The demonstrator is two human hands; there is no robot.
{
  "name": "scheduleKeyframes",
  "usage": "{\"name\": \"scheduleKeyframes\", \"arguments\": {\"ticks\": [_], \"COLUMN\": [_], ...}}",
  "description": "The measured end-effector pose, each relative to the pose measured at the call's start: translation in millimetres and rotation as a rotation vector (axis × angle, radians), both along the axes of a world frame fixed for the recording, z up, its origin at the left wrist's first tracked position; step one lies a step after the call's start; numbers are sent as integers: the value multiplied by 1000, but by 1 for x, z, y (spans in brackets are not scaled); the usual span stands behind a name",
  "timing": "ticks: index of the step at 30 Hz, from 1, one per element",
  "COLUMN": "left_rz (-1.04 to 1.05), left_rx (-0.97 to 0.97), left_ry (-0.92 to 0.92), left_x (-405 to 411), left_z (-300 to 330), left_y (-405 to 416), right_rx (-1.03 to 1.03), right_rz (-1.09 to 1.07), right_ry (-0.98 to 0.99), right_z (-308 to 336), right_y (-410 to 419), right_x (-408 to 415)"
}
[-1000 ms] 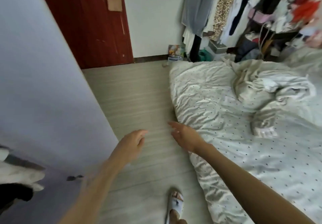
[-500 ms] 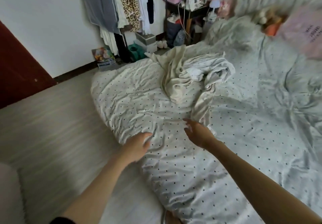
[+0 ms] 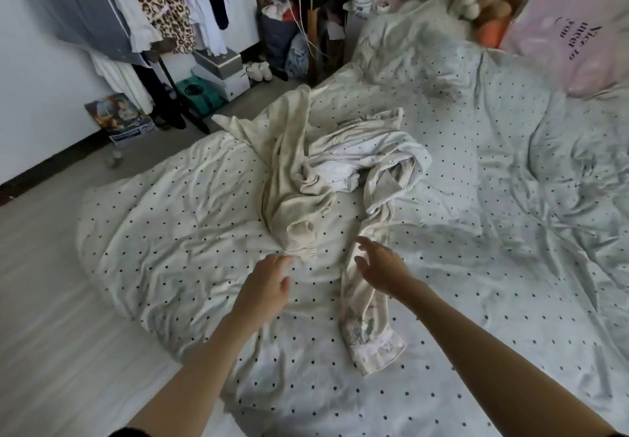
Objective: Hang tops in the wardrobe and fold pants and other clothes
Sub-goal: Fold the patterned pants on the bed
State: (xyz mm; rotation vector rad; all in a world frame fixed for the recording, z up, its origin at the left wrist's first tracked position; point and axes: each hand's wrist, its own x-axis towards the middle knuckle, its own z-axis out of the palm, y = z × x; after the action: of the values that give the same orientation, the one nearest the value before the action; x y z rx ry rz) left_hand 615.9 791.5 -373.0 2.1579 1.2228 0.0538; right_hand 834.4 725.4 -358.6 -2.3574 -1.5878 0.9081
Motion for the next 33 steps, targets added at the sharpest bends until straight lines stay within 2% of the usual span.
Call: {"name": "scheduleKeyframes", "arguments": {"ticks": [3,7,12,14,18,23,28,33], "left_rz": [32,33,37,-25,-143,-69,-128,-251], "left_rx": [86,95,64,38,-141,-106,-63,-28], "left_ry": [4,186,273,179,-132,-332,-498,-630], "left_x": [24,52,73,78,95,103,103,121], "left_z": [-9,-34,-51,-43,-9,29,77,130], "left_y": [37,86,126,126,115,93,61,31], "right_rx": [-32,-61,-13,-11,4,2,203,428], "right_rz": [-43,-71,-156,-210,-379,-353,-490,-695], "right_ry": [12,76,123,155,364,395,251,363], "right_z": [-7,-18,-22,-22,-17,-6,16,53], "right_y": [25,52,76,75,62,39,19,-15], "right_x": [3,-1,5,6,6,-1,-7,16]}}
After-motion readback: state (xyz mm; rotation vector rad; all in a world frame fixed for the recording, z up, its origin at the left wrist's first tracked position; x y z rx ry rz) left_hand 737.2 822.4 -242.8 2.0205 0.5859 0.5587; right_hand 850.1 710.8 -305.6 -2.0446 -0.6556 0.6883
